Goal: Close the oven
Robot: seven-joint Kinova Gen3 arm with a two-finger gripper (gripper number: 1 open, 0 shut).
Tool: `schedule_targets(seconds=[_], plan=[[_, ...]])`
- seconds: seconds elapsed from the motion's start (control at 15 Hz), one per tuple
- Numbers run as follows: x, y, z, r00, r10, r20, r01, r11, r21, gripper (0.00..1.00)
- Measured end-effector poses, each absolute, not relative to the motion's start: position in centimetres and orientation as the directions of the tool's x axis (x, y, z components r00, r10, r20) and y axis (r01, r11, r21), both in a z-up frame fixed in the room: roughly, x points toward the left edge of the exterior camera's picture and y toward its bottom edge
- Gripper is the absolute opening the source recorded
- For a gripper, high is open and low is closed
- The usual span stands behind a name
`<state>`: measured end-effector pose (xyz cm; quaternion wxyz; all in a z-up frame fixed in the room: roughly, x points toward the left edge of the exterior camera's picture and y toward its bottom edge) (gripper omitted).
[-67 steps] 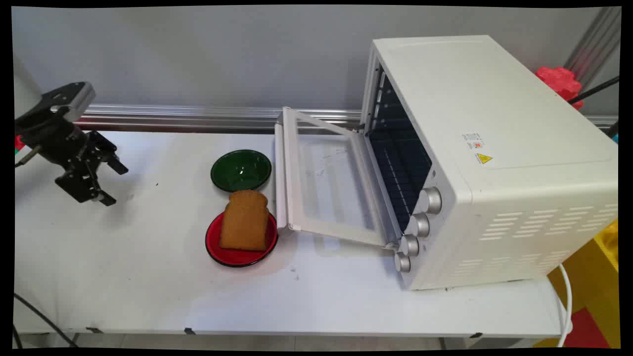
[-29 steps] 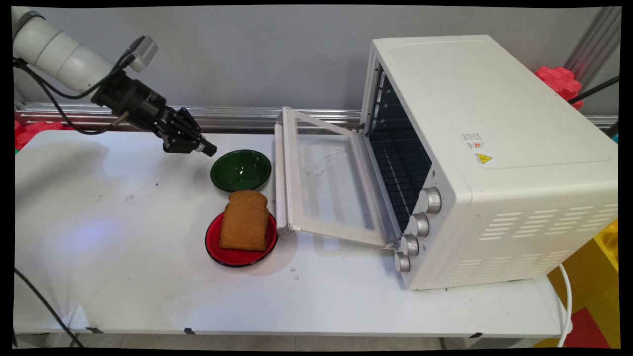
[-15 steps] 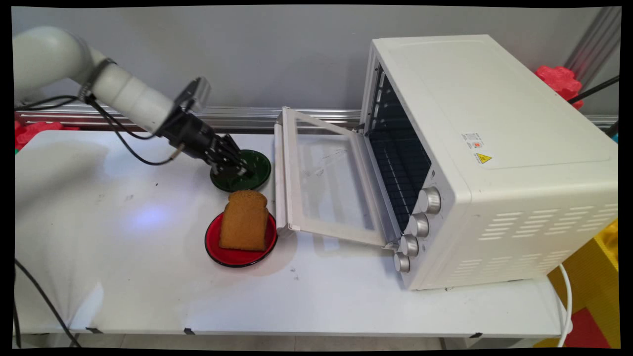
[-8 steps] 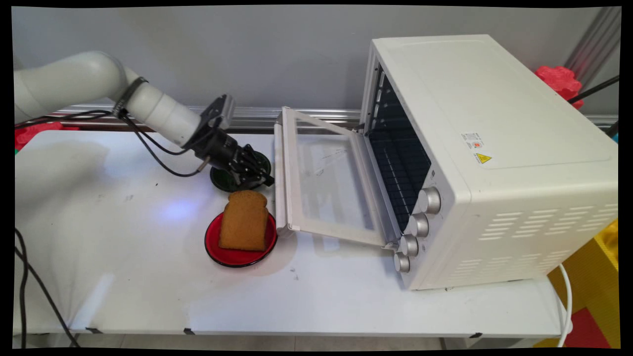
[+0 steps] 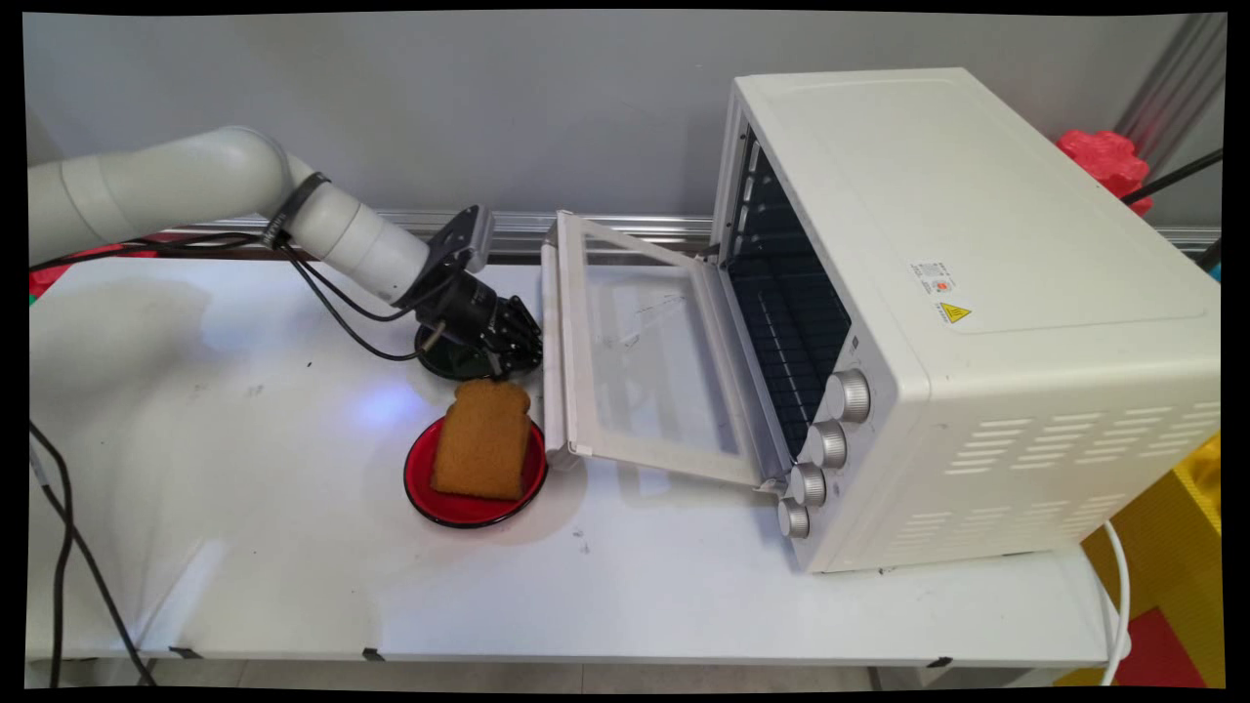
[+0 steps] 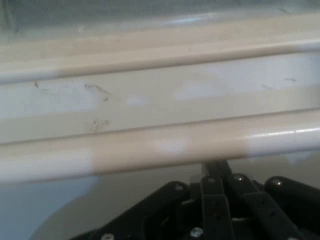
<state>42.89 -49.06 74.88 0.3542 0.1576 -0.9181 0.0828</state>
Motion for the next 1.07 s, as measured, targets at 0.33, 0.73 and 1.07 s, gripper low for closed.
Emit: schedule_targets(seconds=[0.33, 0.73, 1.07], plan=[[42.1, -49.8, 74.4, -0.694, -0.221, 0.685, -0.343, 0.938, -0.045, 0.0], [41.5, -50.4, 75.2, -0.677, -0.207, 0.707, -0.334, 0.941, -0.045, 0.0], [40.8, -50.9, 77.1, -0.65, -0.195, 0.734, -0.33, 0.943, -0.042, 0.0]])
